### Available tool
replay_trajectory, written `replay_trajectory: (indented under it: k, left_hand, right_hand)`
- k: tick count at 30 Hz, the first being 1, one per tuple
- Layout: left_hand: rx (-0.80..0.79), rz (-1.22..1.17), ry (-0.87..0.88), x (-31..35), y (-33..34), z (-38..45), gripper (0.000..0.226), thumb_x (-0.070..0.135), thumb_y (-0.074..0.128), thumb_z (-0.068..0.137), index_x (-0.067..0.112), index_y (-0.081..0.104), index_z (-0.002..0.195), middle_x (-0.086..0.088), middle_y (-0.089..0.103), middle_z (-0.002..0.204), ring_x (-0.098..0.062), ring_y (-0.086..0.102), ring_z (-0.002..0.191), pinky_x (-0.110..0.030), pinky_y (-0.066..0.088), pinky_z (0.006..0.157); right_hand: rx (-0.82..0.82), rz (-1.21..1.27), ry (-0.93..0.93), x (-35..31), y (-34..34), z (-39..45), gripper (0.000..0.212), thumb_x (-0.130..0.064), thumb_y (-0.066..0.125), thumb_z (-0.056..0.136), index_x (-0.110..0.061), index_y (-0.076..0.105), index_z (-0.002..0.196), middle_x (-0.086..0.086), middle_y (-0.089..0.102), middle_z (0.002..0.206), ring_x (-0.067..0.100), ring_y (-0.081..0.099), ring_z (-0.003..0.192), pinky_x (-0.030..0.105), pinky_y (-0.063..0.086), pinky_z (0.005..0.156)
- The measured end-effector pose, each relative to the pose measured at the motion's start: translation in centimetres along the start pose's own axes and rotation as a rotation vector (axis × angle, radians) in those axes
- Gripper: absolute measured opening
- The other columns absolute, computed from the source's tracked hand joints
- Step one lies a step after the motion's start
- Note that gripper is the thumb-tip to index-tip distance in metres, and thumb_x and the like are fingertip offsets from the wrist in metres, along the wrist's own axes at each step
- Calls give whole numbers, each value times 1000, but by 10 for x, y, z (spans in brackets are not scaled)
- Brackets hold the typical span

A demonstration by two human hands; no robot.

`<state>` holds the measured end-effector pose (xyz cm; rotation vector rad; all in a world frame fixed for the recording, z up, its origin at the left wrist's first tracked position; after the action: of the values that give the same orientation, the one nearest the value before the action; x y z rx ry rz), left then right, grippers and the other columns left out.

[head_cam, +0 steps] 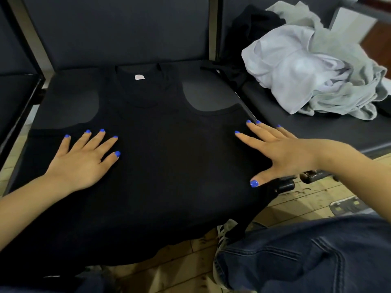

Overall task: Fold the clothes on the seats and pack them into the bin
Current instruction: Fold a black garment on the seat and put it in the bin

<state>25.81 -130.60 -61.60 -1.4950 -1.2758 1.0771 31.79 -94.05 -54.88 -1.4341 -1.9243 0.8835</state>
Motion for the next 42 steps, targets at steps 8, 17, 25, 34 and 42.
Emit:
replay_trajectory:
  k: [8,17,25,34,42]
  left_hand:
    - [2,21,3,-4,-1,2,61,59,13,94,39,-4,149,7,-7,160,-18,-7,147,-47,-4,117]
    - [6,39,-42,-8,-1,2,62,60,11,93,39,-4,149,6,-6,160,-20,-6,148,-48,-4,117]
    - [25,57,-67,-16,-2,-6,60,57,10,95,38,-4,150,7,-5,160,-18,-6,148,-46,-3,118]
    - [23,61,-69,-16,-6,-5,59,56,12,98,36,-2,151,6,-7,160,-18,-10,147,-46,-6,118]
    - [18,-9,-12,-12,-11,-14,57,54,15,99,33,7,152,6,1,161,-18,-6,148,-46,-5,119]
  right_hand:
    - [-152,-81,256,16,12,-8,119,-14,65,80,-39,-37,137,1,-39,150,23,-27,142,67,2,110]
    - [125,-12,293,43,8,-22,94,-7,44,92,-38,-27,144,3,-13,160,29,20,142,38,43,97]
    - [31,-100,-112,0,19,6,120,-76,57,66,-40,-31,139,-14,-35,145,8,-30,138,40,-15,116]
    - [-40,-126,92,27,16,-7,137,-49,81,62,-43,-44,118,-4,-43,146,10,-33,134,42,-8,117]
    - [158,220,-68,-23,-20,19,73,-48,39,97,-27,-6,152,-3,-14,159,11,-16,145,25,-3,116]
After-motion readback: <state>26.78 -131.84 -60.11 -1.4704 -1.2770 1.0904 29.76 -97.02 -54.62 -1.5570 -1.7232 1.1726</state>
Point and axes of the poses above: each hand's wrist, its own z-axis towards the middle knuckle, its own y-axis out of the palm, x = y × z, the point moved 5 cm from there along z, towards the middle knuckle
